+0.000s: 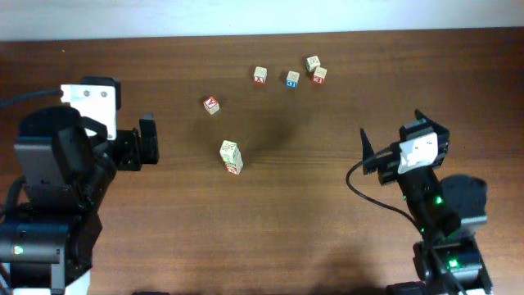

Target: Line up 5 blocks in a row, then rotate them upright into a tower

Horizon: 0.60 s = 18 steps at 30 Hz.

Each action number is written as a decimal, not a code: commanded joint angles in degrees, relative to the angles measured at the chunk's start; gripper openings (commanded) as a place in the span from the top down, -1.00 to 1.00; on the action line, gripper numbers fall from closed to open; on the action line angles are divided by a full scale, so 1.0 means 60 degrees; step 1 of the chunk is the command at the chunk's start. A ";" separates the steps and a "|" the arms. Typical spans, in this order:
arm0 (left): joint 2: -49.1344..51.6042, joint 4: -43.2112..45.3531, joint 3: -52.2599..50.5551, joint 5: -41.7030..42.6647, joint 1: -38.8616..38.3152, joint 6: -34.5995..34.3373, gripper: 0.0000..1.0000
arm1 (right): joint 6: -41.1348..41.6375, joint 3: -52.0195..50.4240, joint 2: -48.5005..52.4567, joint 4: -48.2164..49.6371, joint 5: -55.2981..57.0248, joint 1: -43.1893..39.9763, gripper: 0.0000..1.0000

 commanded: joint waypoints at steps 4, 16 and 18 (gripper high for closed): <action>-0.0022 0.0018 0.0164 -0.0109 0.0062 0.0018 -0.98 | -0.0102 -0.1377 -0.1319 0.0368 -0.0040 -0.0080 -0.97; -0.0022 0.0018 0.0164 -0.0109 0.0058 0.0018 -0.98 | -0.0291 -0.3442 -0.3559 0.0787 0.0025 -0.0069 -0.97; -0.0022 0.0018 0.0164 -0.0109 0.0062 0.0018 -0.98 | -0.0291 -0.3905 -0.4102 0.0787 0.0025 -0.0062 -0.97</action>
